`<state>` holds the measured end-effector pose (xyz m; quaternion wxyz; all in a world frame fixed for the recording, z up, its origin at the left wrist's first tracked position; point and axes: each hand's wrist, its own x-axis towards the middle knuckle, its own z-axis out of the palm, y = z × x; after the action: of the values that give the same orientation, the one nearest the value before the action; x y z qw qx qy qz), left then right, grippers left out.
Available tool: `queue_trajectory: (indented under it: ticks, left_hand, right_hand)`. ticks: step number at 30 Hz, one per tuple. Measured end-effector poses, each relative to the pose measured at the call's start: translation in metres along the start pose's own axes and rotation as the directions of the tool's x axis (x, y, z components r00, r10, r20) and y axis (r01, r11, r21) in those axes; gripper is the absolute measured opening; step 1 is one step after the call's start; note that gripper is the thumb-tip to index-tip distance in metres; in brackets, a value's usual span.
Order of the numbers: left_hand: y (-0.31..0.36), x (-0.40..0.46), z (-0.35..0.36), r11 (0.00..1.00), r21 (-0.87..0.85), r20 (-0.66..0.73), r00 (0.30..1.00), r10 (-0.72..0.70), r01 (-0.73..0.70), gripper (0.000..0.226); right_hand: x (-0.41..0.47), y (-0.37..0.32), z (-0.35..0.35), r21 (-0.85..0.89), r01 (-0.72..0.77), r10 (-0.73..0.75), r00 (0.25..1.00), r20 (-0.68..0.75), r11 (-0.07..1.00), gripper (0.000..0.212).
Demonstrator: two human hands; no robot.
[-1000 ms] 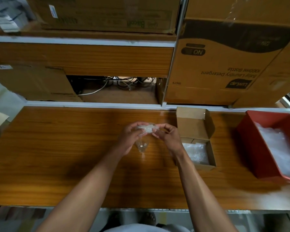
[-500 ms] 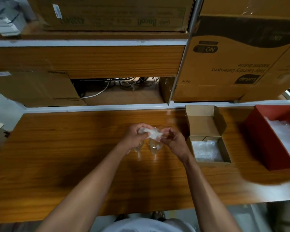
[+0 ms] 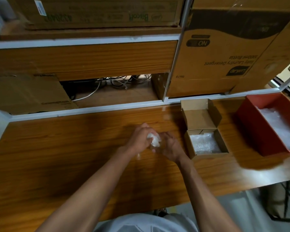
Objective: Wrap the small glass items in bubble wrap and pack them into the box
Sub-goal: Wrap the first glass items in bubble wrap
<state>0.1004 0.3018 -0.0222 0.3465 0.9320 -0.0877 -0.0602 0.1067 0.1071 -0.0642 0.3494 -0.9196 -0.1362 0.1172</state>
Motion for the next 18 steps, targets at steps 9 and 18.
queue_trajectory:
  ticks: [9,18]
  left_hand:
    - [0.014,0.009,0.015,0.958,0.265,0.084,0.992,0.091,-0.11,0.047]
    - [-0.008,-0.009,0.021,0.959,0.192,-0.001,0.977,0.212,-0.208,0.042]
  right_hand:
    - [-0.003,0.004,0.004,0.012,0.04,-0.039,0.997,-0.064,0.999,0.069]
    - [-0.003,0.006,0.001,0.02,0.068,-0.066,0.993,-0.097,0.997,0.068]
